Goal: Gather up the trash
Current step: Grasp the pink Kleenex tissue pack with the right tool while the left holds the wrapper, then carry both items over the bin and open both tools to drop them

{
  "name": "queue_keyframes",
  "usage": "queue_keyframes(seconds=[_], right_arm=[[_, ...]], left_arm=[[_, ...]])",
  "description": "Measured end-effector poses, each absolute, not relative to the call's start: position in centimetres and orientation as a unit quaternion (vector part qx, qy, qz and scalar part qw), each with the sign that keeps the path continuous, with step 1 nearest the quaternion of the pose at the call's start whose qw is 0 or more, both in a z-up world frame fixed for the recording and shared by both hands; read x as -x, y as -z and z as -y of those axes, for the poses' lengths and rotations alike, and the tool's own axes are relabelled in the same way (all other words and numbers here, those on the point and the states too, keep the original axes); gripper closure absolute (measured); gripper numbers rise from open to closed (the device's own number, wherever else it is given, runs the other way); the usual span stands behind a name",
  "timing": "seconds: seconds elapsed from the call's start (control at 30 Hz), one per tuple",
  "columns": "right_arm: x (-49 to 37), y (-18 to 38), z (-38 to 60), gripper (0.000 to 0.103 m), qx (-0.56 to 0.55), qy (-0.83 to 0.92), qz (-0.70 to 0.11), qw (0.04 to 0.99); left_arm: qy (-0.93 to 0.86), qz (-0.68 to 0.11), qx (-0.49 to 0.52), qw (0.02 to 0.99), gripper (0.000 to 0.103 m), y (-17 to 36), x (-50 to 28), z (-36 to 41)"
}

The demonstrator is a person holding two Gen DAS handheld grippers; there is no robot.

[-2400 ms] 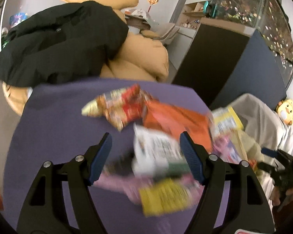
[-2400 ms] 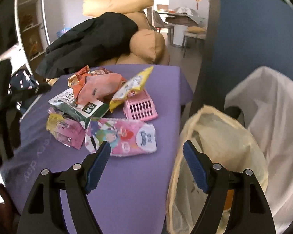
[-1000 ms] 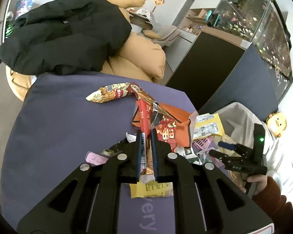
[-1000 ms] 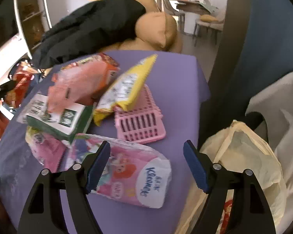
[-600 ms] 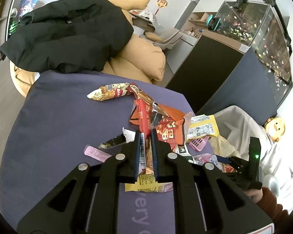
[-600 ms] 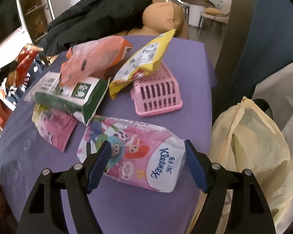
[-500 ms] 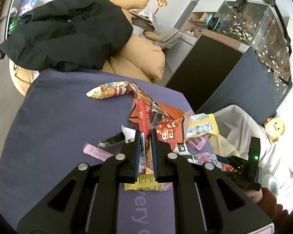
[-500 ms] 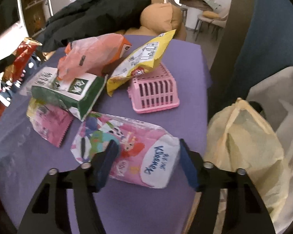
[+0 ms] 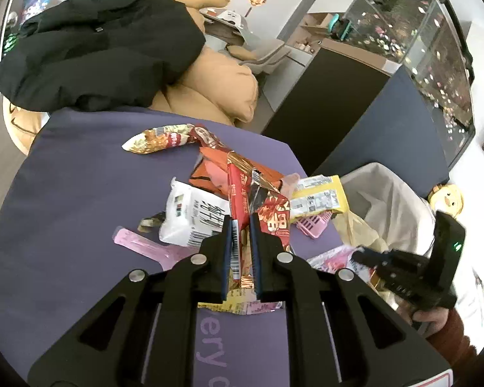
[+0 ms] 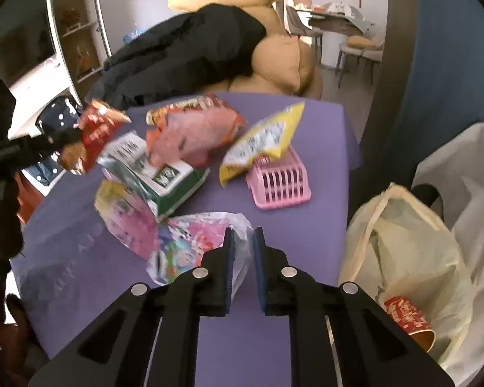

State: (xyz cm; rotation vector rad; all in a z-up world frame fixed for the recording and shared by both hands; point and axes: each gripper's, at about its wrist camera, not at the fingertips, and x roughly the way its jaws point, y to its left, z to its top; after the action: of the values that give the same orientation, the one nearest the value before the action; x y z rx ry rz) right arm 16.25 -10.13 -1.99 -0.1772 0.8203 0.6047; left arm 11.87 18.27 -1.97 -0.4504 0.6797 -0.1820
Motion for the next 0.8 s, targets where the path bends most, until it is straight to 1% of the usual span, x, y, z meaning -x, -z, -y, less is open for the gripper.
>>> queue_keyframes(seconds=[0.33,0.53,0.8], right_arm=[[-15.4,-2.5,10.5,0.091,0.079,-0.289,-0.339,0.892],[-14.8,-4.8,11.8,0.091,0.073,-0.279,-0.312,0.905],[-12.8,-8.1,14.4,0.091,0.069,-0.266,-0.264,0.924]], left_arm=[[0.091,-0.321,0.196,0.922,0.094,0.9,-11.4,-17.3],[0.097,-0.310,0.179,0.929,0.094,-0.8,-10.9,-16.1],[0.128,-0.298,0.144,0.935,0.094,-3.3,-10.4,-12.4]])
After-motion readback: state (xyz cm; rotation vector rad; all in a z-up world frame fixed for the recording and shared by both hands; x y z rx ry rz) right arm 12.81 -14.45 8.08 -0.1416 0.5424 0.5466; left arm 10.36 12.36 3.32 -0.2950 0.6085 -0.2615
